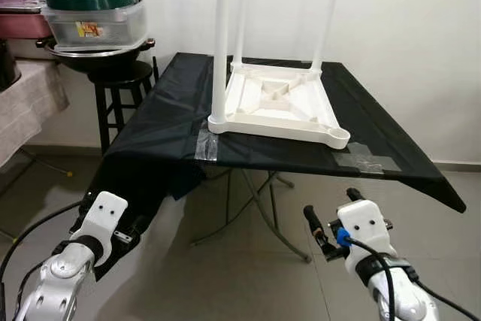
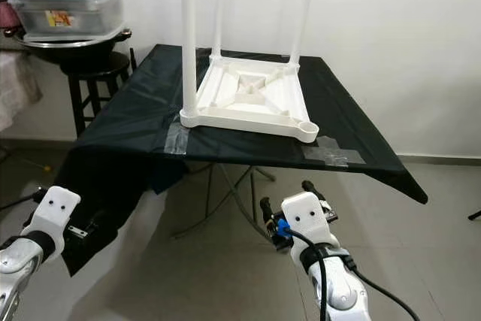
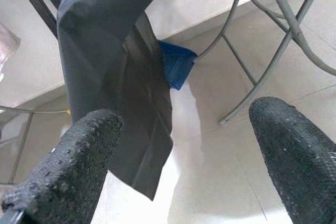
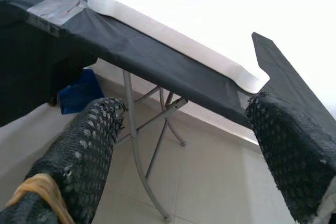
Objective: Building children table
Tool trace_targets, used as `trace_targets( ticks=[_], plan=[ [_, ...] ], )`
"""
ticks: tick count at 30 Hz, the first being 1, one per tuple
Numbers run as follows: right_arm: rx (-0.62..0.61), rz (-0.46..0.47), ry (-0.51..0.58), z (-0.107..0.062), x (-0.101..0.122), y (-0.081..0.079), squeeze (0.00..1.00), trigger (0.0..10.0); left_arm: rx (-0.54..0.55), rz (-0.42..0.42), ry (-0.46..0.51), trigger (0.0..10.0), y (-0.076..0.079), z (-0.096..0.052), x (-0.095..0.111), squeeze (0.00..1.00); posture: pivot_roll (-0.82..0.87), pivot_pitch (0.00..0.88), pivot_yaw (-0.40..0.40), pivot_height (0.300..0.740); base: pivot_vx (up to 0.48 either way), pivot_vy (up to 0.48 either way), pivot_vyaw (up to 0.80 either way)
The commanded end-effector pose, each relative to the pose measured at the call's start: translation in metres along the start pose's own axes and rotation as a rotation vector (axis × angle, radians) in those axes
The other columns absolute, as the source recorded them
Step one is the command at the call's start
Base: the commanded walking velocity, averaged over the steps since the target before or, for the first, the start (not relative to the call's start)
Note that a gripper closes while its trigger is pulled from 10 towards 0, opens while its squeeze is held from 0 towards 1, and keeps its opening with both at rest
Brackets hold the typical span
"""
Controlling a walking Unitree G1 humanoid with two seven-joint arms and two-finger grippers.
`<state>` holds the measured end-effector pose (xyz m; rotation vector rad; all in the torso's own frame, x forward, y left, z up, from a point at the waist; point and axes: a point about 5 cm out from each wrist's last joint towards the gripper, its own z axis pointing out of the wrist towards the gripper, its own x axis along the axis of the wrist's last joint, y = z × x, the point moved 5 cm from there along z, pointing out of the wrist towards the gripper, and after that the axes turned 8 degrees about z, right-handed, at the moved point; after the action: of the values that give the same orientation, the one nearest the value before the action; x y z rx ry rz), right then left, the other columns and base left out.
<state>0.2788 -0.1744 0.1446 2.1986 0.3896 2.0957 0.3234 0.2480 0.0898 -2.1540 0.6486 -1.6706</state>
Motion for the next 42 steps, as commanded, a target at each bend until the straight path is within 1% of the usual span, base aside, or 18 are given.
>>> trace_targets(
  ticks=[1,3,5,12,17,19,22,27,31,32,37,42],
  plan=[
    [0.007,0.026,-0.020,0.002,-0.003,0.000,0.00,10.0,0.013,0.009,-0.031,10.0,-0.003,0.000,-0.006,0.00,0.07,0.000,-0.057,0.646,0.000,0.000,0.00],
    [0.009,0.039,-0.018,0.003,-0.002,0.000,0.00,10.0,0.016,0.020,-0.039,10.0,-0.003,0.000,-0.008,0.00,0.07,0.000,-0.058,0.641,0.000,0.000,0.00],
    [0.011,0.052,-0.015,0.006,-0.001,0.000,0.00,10.0,0.024,0.048,-0.063,10.0,-0.004,-0.001,-0.013,0.00,0.07,0.000,-0.058,0.631,0.000,0.000,0.00],
    [0.017,0.069,-0.004,0.011,0.003,0.001,0.00,10.0,0.038,0.054,-0.085,10.0,-0.008,0.000,-0.016,0.00,0.08,0.000,-0.059,0.611,0.000,0.000,0.00],
    [0.025,0.078,-0.003,0.012,0.004,0.000,0.00,10.0,0.040,0.060,-0.124,10.0,-0.010,0.000,-0.023,0.00,0.08,0.000,-0.060,0.591,0.000,0.000,0.00],
    [0.025,0.078,-0.003,0.012,0.004,0.000,0.00,10.0,0.040,0.060,-0.124,10.0,-0.010,0.000,-0.023,0.00,0.08,0.000,-0.060,0.591,0.000,0.000,0.00],
    [0.030,0.085,0.000,0.014,0.006,0.000,0.00,10.0,0.038,0.089,-0.187,10.0,-0.011,-0.002,-0.037,0.00,0.08,0.000,-0.058,0.576,0.000,0.000,0.00],
    [0.031,0.090,0.005,0.015,0.008,0.001,0.00,10.0,0.046,0.103,-0.208,10.0,-0.013,-0.001,-0.041,0.00,0.08,0.000,-0.057,0.556,0.000,0.000,0.00],
    [0.031,0.090,0.006,0.015,0.008,0.001,0.00,10.0,0.049,0.107,-0.213,10.0,-0.014,-0.001,-0.042,0.00,0.08,0.000,-0.057,0.551,0.000,0.000,0.00],
    [0.034,0.095,0.007,0.015,0.009,0.001,0.00,10.0,0.060,0.115,-0.233,10.0,-0.016,-0.001,-0.043,0.00,0.08,0.000,-0.054,0.541,0.000,0.000,0.00],
    [0.036,0.106,0.006,0.015,0.009,0.000,0.00,10.0,0.079,0.128,-0.272,10.0,-0.020,-0.003,-0.049,0.00,0.08,0.000,-0.055,0.521,0.000,0.000,0.00],
    [0.041,0.111,0.006,0.016,0.010,0.001,0.00,10.0,0.093,0.131,-0.283,10.0,-0.023,-0.004,-0.051,0.00,0.08,0.000,-0.055,0.501,0.000,0.000,0.00]
  ],
)
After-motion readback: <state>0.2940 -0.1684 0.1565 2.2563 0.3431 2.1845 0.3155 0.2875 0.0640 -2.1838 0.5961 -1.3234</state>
